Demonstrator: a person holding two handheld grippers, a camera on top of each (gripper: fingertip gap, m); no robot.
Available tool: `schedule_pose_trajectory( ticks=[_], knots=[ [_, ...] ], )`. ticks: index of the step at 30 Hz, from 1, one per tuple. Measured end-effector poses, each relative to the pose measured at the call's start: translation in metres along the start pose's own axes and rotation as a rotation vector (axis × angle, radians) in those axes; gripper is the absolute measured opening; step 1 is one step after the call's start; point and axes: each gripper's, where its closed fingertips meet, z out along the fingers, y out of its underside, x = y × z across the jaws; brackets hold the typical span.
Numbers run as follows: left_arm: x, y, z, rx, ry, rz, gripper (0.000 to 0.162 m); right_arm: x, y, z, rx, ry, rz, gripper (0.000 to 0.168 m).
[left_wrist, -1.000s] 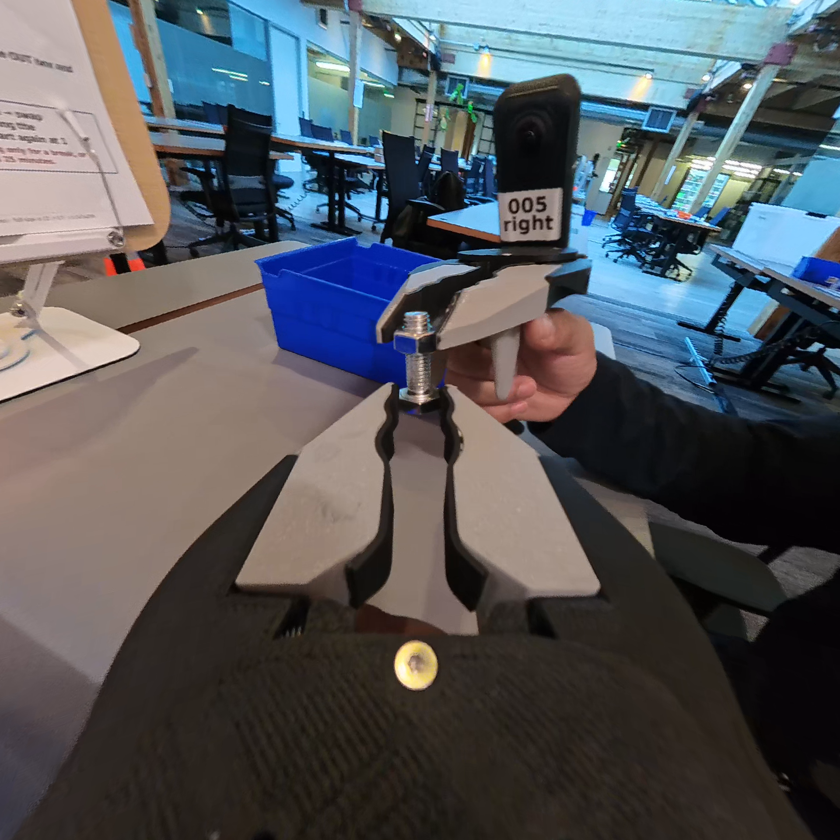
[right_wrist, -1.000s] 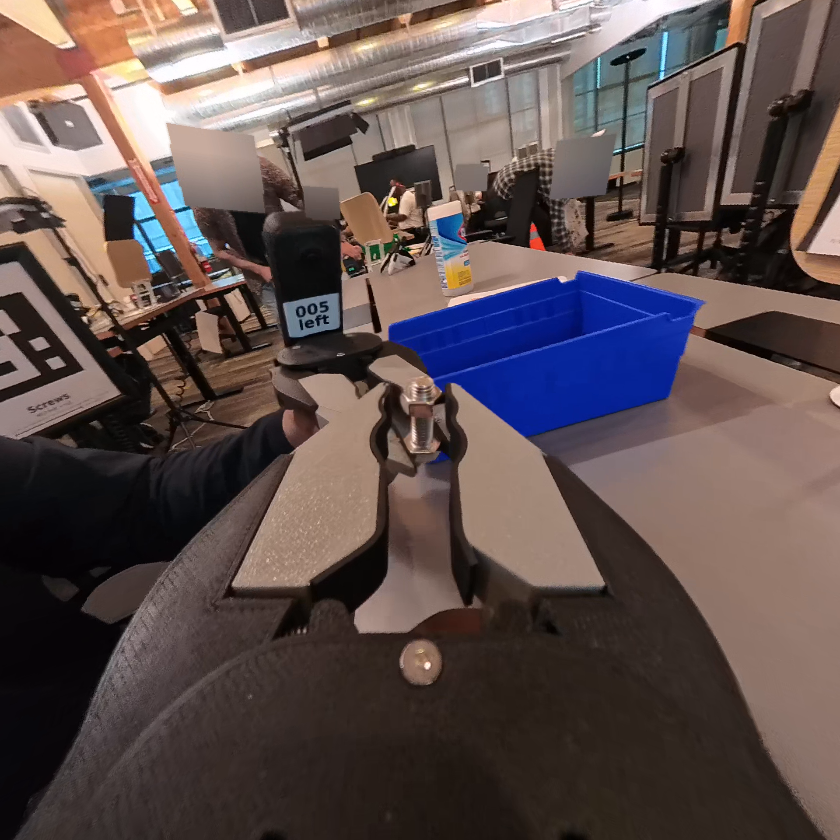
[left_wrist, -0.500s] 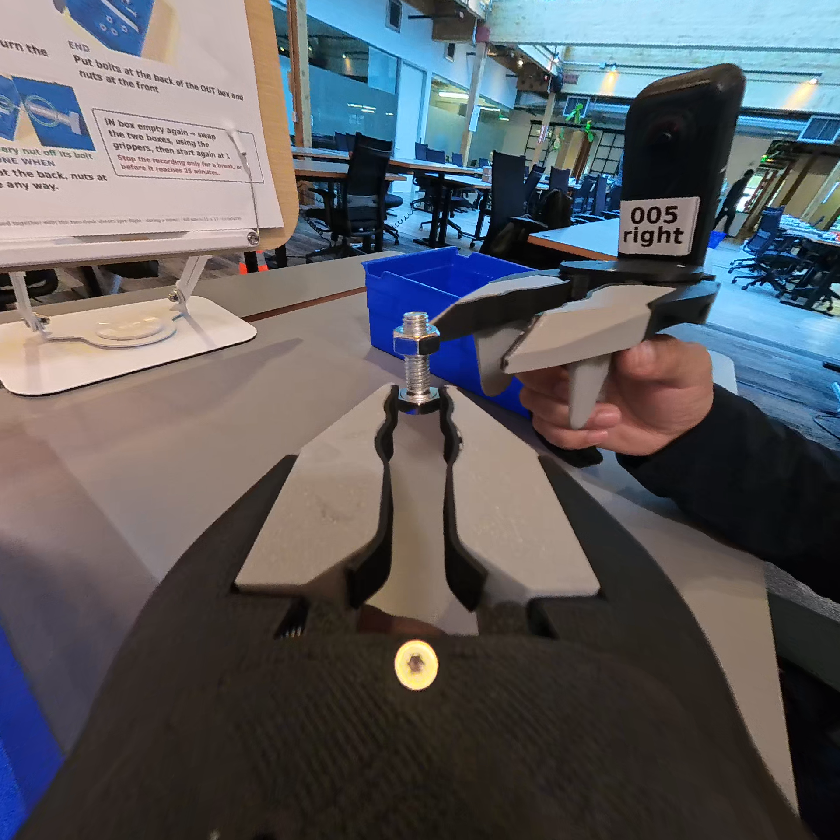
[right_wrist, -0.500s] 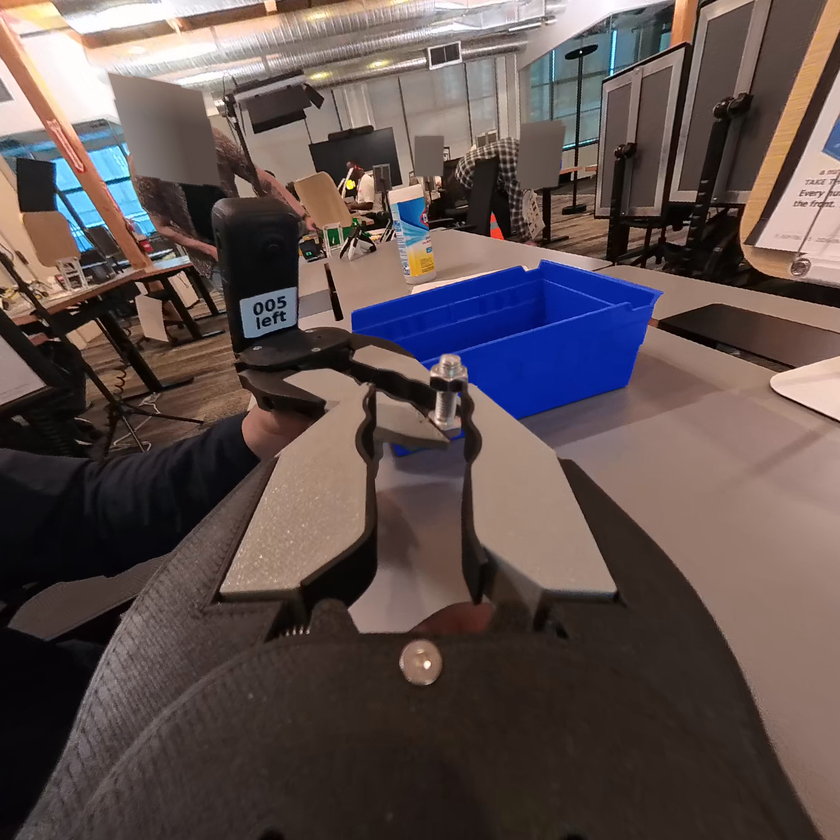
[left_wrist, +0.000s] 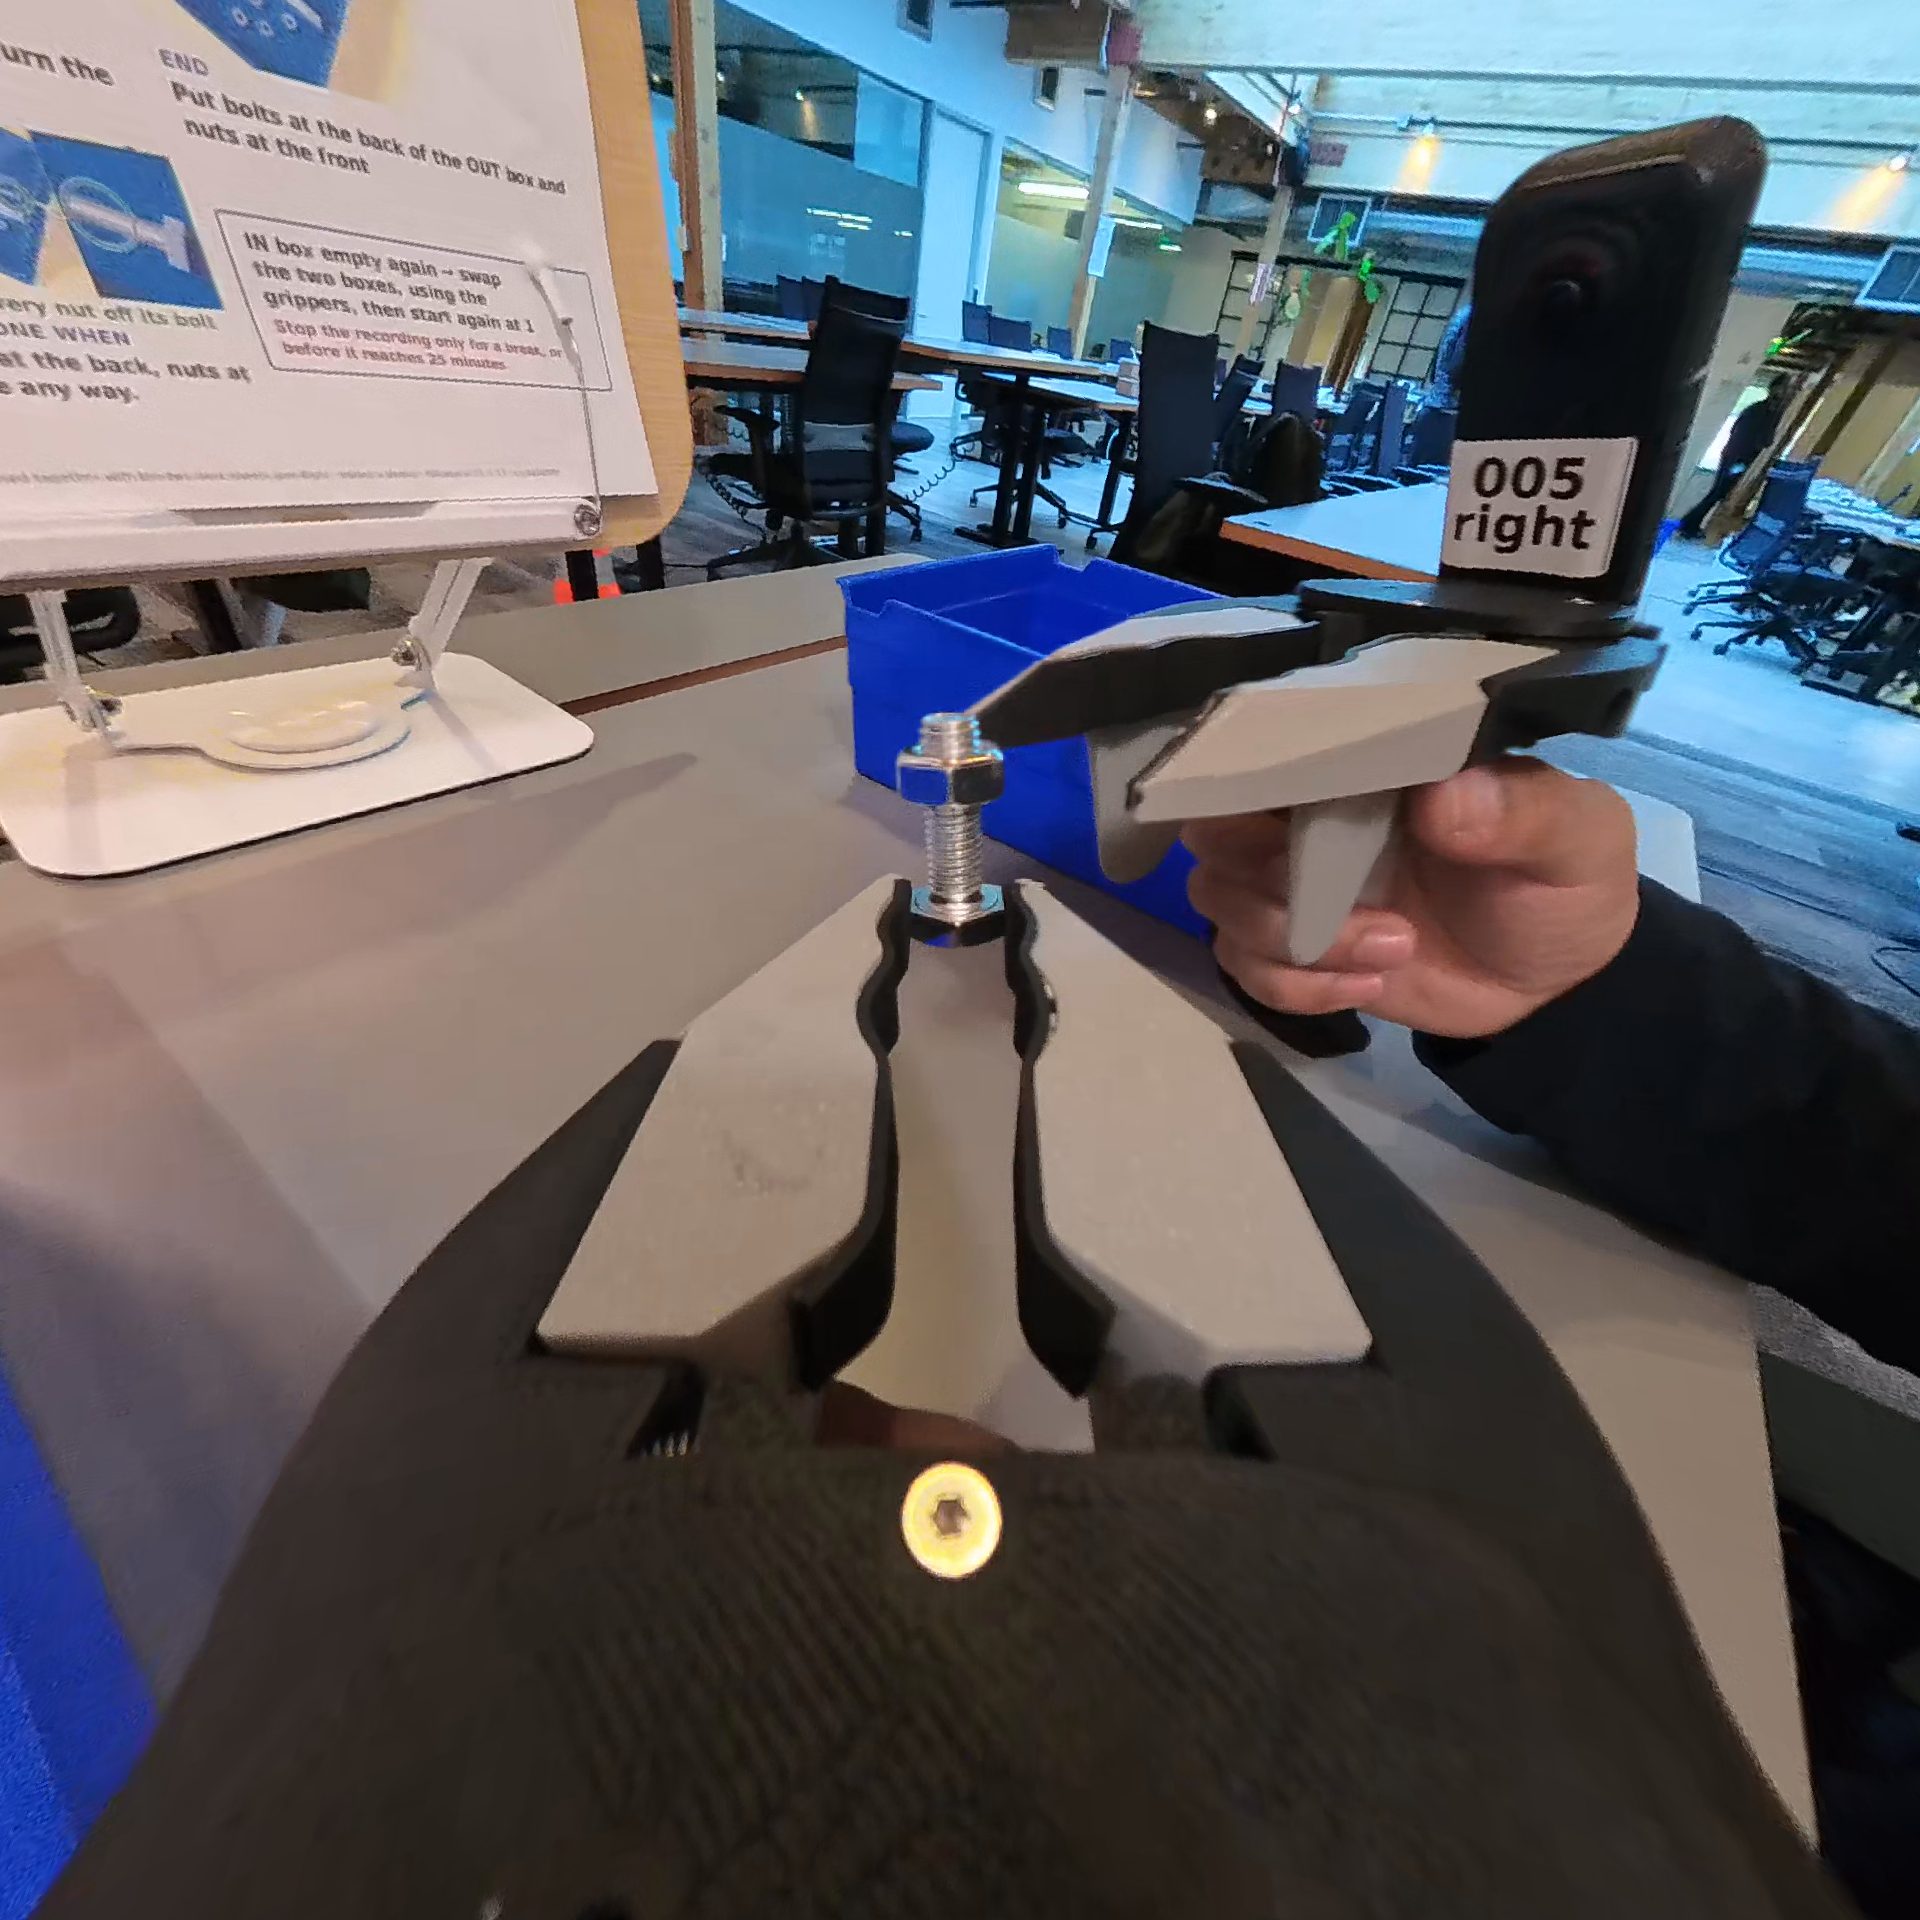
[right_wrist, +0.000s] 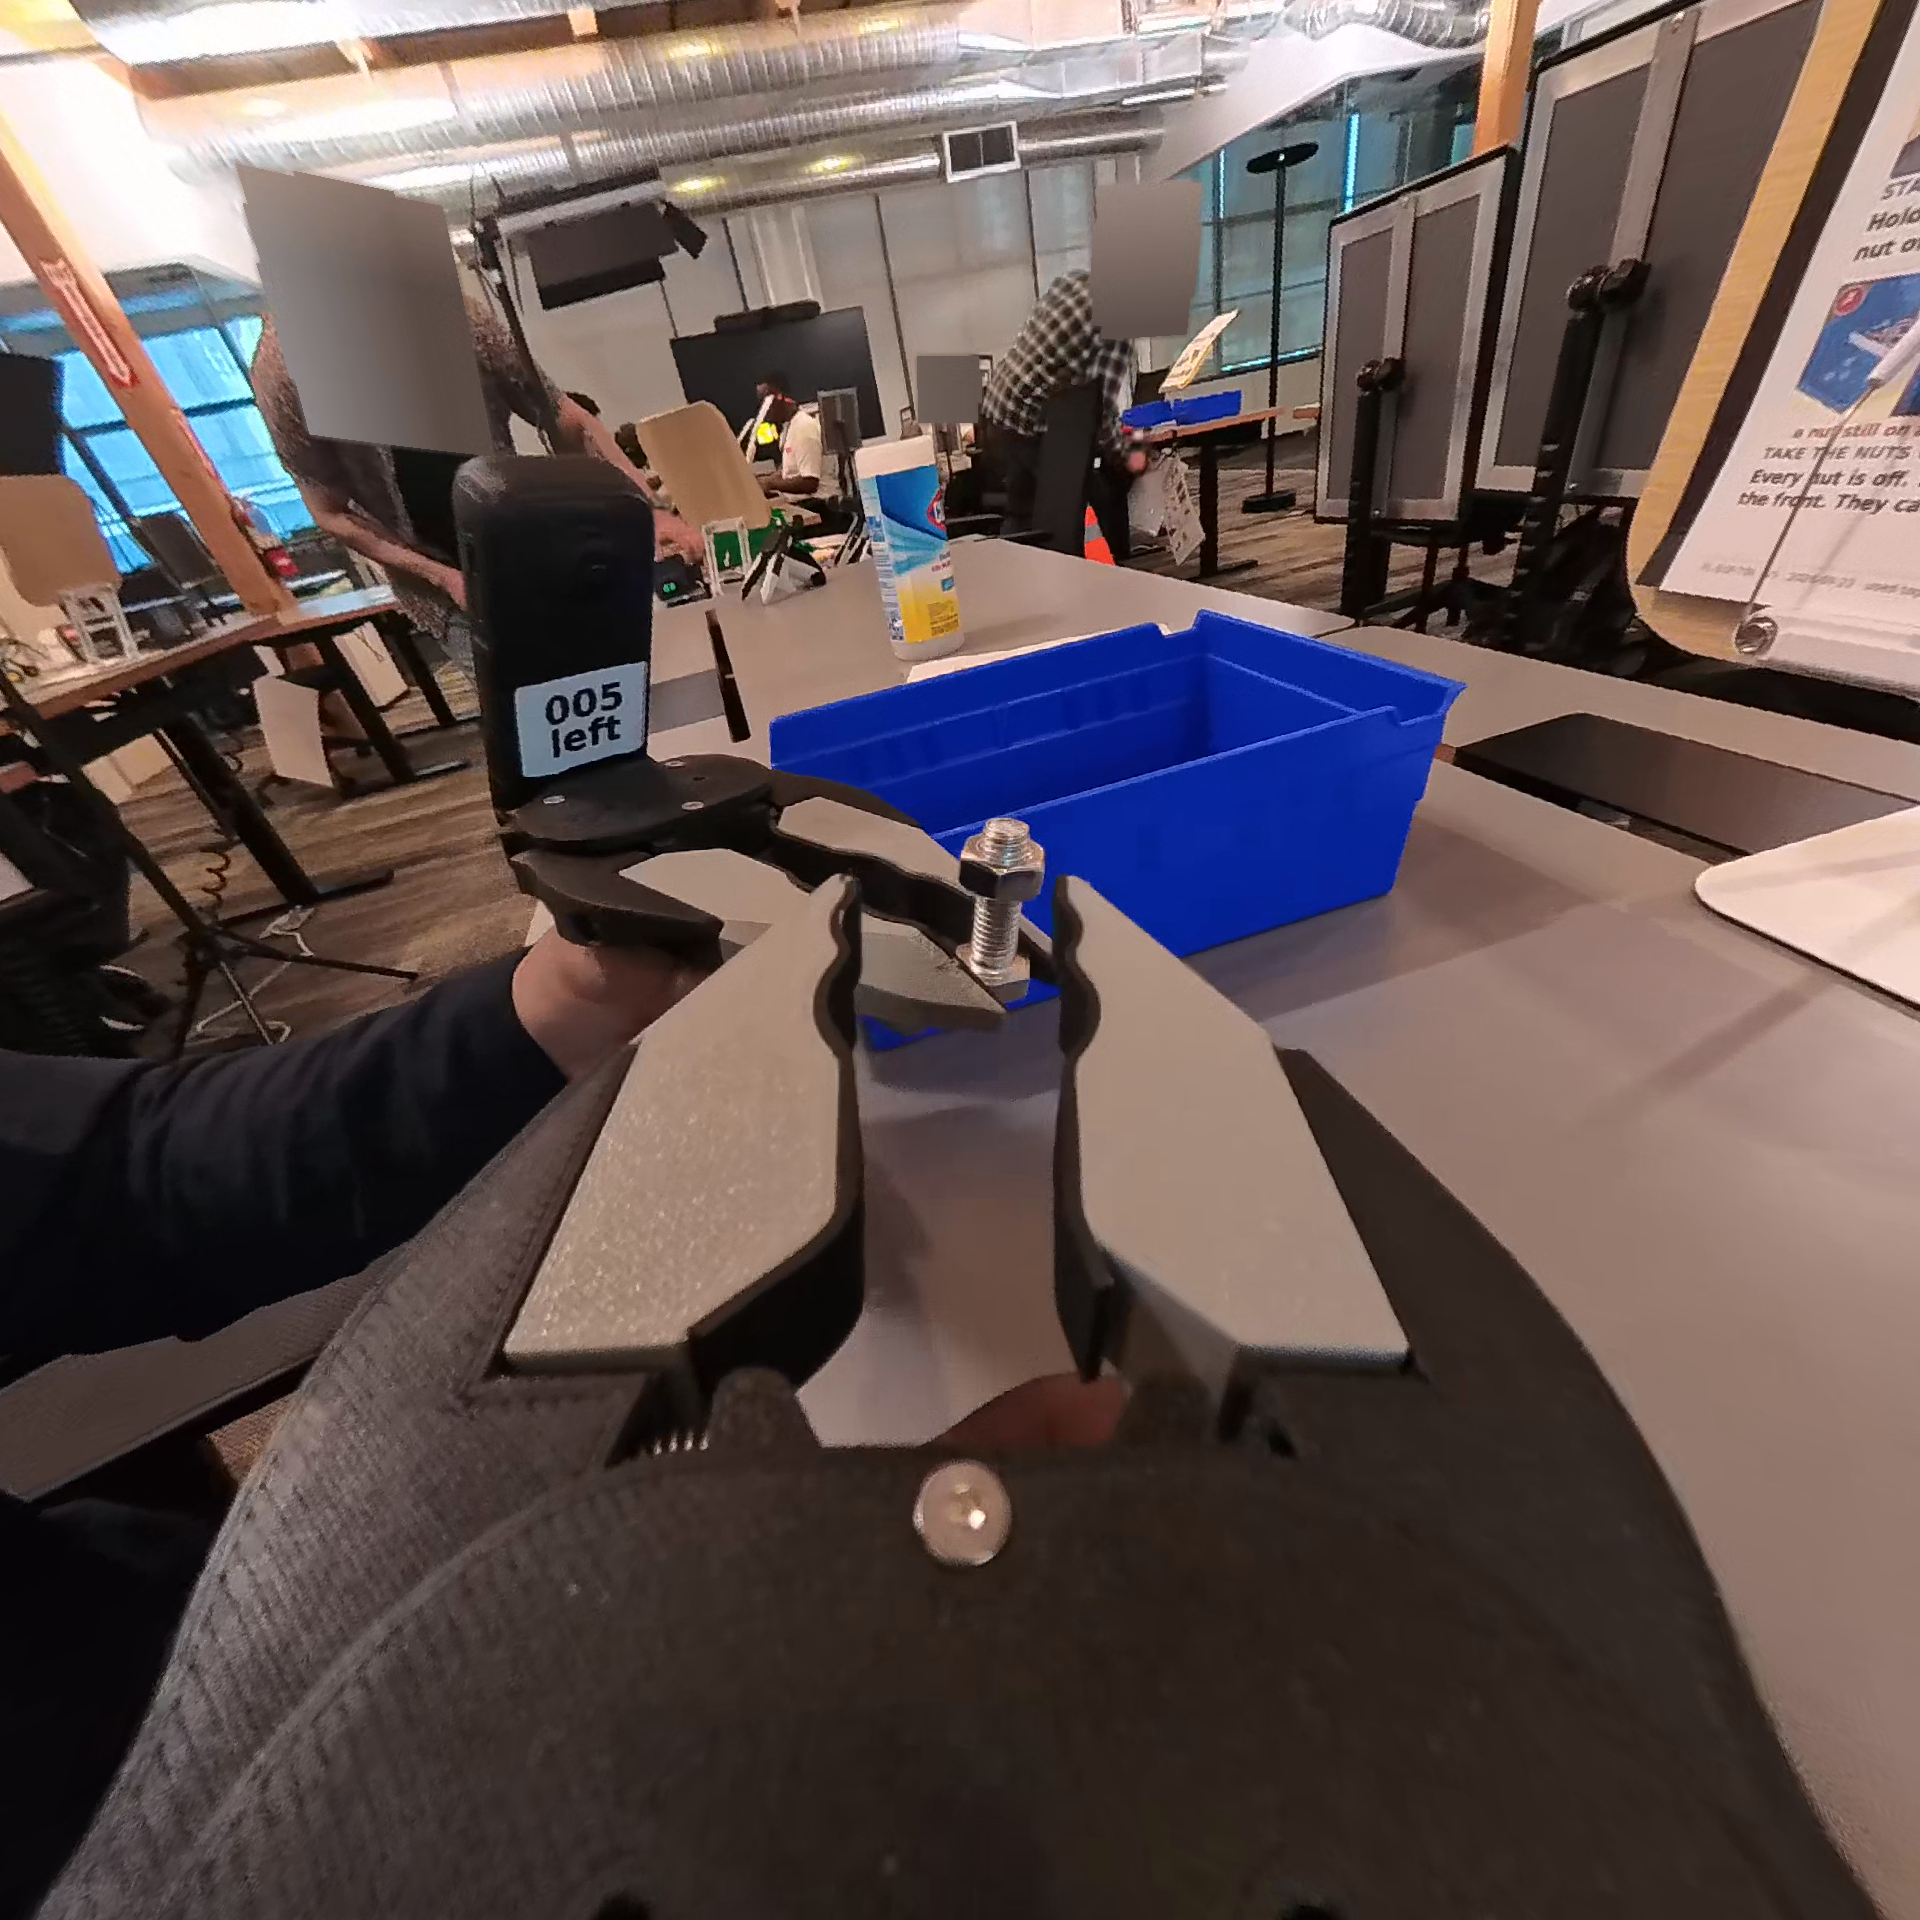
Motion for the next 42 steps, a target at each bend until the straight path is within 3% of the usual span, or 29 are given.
schedule_pose_trajectory(
  ticks=[7, 16, 24, 32, 42],
  knots=[
    [0.024, 0.008, 0.008, -0.032, 0.078, 0.059, 0.015, -0.008, 0.009, 0.011, -0.029, -0.019, -0.012, 0.039],
    [-0.004, -0.001, 0.0, 0.006, -0.044, 0.044, 0.015, 0.001, 0.002, 0.003, 0.006, 0.003, 0.012, 0.034],
    [0.04, 0.006, 0.009, -0.015, 0.136, 0.098, 0.015, -0.014, 0.004, 0.013, 0.01, -0.052, 0.01, 0.035],
    [-0.003, -0.001, -0.001, 0.006, -0.034, 0.018, 0.015, 0.0, -0.004, -0.001, 0.027, 0.005, 0.009, 0.034],
    [0.028, 0.011, 0.011, -0.051, 0.059, 0.125, 0.015, -0.008, 0.009, 0.012, -0.031, -0.005, -0.029, 0.036]
  ],
)
